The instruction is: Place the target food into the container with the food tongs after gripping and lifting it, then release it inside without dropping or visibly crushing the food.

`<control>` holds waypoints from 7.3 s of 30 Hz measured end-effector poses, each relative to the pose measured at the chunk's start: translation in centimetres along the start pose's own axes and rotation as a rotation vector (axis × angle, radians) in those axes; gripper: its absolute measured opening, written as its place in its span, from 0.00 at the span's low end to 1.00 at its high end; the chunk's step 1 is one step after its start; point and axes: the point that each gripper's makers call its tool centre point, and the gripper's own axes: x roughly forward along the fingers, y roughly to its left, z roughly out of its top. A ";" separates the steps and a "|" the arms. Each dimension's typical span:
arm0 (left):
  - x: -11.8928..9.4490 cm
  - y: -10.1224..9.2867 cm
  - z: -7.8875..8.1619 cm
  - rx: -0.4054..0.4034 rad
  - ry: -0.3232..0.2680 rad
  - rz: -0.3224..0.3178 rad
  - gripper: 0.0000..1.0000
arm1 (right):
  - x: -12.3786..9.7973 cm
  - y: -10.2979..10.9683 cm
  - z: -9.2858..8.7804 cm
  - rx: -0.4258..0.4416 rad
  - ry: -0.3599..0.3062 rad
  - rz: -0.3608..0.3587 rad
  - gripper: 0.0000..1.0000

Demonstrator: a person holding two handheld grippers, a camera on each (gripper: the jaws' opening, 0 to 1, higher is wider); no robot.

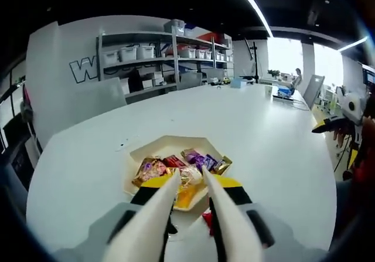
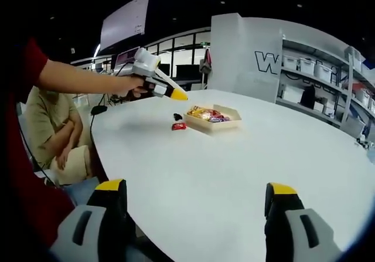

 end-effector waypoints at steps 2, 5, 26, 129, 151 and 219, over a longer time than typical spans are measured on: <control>0.1 -0.1 -0.1 -0.003 0.002 -0.003 0.23 | 0.0 0.0 -0.2 -0.001 0.007 -0.002 0.97; 0.3 -0.1 -0.1 -0.004 0.002 -0.005 0.23 | -0.1 0.0 -0.2 0.004 0.007 -0.002 0.97; -0.2 -1.4 -1.6 -0.003 0.040 -0.023 0.24 | -0.2 0.0 -0.3 0.011 -0.005 0.000 0.97; -0.3 -2.2 -8.7 -0.084 0.139 -0.006 0.17 | 0.3 0.2 -1.8 0.026 0.034 0.007 0.95; -1.2 -1.9 -5.2 -0.098 0.073 0.012 0.18 | 0.0 0.6 -1.7 0.023 0.028 0.010 0.94; 2.4 -4.6 -6.3 -0.014 0.151 -0.111 0.26 | -0.5 -0.2 -2.2 0.040 0.042 -0.010 0.93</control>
